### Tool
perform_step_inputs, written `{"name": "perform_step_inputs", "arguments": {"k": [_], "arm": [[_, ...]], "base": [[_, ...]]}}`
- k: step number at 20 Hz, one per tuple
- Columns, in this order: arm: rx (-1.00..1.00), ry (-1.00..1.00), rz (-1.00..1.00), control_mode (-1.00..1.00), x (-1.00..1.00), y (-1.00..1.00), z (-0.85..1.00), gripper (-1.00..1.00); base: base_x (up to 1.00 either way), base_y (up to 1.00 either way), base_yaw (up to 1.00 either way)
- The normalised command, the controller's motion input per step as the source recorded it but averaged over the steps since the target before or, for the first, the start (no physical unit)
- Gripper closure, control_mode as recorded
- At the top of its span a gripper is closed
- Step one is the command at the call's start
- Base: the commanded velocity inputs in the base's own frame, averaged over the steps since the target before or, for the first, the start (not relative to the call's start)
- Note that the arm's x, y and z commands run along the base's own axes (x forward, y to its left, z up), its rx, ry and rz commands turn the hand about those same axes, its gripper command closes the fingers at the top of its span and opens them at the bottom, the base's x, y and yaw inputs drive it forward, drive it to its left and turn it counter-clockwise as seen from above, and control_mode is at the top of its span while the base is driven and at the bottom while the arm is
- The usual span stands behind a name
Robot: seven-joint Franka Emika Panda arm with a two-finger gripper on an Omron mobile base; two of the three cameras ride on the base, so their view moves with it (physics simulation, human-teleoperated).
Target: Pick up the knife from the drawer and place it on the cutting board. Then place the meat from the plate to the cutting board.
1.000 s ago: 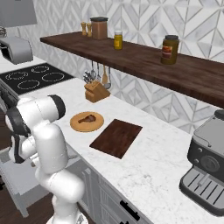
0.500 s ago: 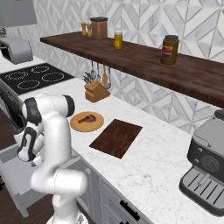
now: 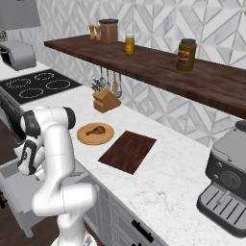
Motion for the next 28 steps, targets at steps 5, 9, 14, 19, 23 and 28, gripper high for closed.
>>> {"name": "perform_step_inputs", "arguments": {"k": [5,9,14,19,23,28], "arm": [[0.00,-0.09,0.00,-1.00,-0.36,-0.37,-0.35,1.00],[0.07,-0.22,-0.02,-1.00,-0.75,-0.16,0.28,1.00],[0.11,-0.02,-0.06,-1.00,-0.66,-0.01,0.96,1.00],[0.08,0.06,-0.09,-1.00,-0.73,0.10,1.00,1.00],[0.04,0.01,-0.06,-1.00,-0.41,0.45,1.00,1.00],[0.00,0.00,-0.01,-1.00,-0.17,0.71,1.00,1.00]], "base": [[0.00,0.00,0.00],[0.00,0.00,0.00],[0.00,0.00,0.00],[0.00,0.00,0.00],[0.00,0.00,0.00],[0.00,0.00,0.00]]}}
